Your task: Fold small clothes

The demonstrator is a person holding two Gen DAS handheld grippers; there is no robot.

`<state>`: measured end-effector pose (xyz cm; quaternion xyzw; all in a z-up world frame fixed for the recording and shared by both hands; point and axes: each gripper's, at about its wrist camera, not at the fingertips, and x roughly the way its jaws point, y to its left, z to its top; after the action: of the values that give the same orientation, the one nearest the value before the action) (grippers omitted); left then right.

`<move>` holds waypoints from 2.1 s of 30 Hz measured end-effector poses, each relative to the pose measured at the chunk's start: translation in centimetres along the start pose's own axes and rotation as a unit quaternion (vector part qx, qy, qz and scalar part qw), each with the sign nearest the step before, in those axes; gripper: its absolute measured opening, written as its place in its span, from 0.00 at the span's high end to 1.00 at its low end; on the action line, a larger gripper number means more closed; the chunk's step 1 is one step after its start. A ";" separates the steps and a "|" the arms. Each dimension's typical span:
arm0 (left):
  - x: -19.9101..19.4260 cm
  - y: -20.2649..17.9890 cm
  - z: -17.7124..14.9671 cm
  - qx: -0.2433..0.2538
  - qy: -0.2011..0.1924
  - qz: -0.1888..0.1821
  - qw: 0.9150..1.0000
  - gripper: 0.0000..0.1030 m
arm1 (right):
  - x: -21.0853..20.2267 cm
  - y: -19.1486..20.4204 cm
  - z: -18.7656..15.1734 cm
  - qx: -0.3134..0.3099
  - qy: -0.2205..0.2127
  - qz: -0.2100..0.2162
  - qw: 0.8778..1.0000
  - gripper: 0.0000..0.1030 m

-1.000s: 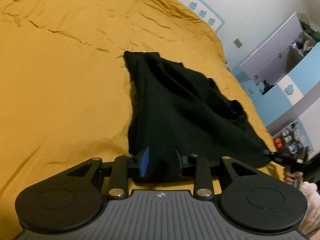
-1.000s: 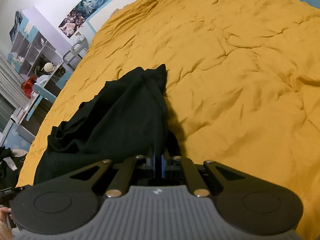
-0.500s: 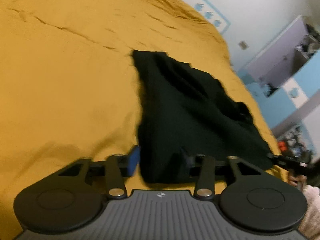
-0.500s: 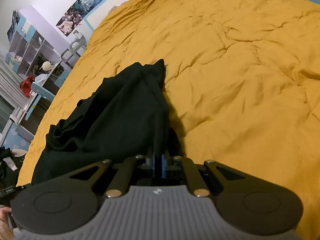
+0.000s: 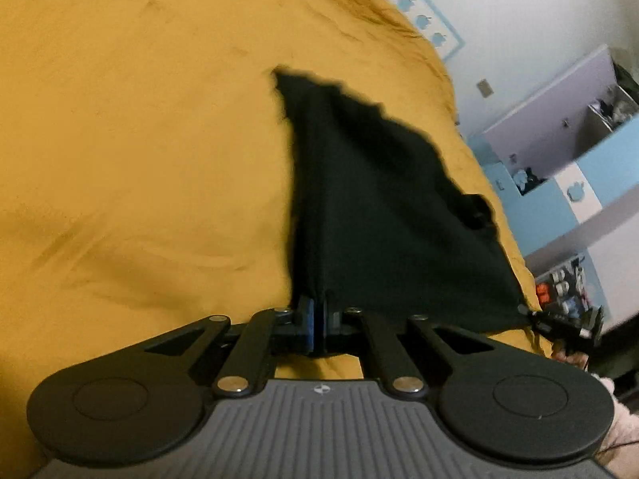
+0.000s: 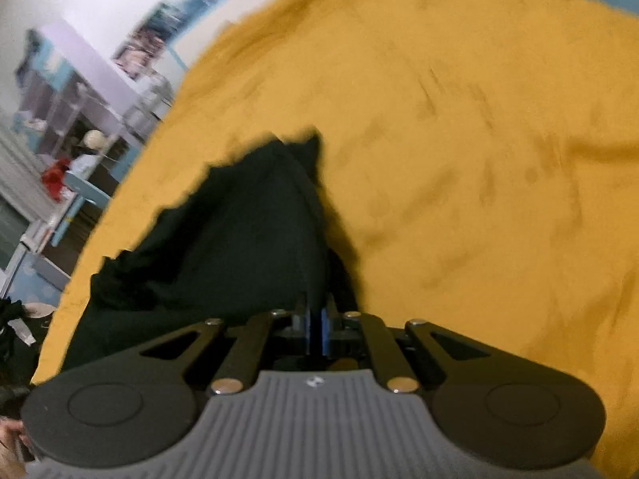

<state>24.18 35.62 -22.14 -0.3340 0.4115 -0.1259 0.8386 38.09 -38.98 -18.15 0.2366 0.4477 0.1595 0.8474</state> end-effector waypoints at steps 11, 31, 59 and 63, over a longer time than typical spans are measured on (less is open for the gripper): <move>-1.2 -5.2 6.5 0.121 -0.063 0.021 0.991 0.60 | -0.2 5.1 4.5 -0.189 -0.090 -0.029 0.977 0.43; 11.7 -5.9 13.9 0.198 -0.045 -0.002 0.979 0.62 | 17.0 10.8 12.2 -0.304 -0.008 -0.041 0.952 0.76; 11.3 -4.0 15.1 0.094 -0.105 0.071 0.988 0.47 | 16.0 9.0 13.1 -0.209 -0.105 -0.104 0.967 0.92; 13.3 -4.5 15.2 0.111 -0.080 0.063 0.989 0.54 | 16.4 8.9 13.0 -0.212 -0.101 -0.109 0.966 0.92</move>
<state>44.57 32.73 -20.54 -0.2210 0.3462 -0.0907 0.9072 57.42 -26.92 -18.20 0.0163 0.3388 0.1323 0.9314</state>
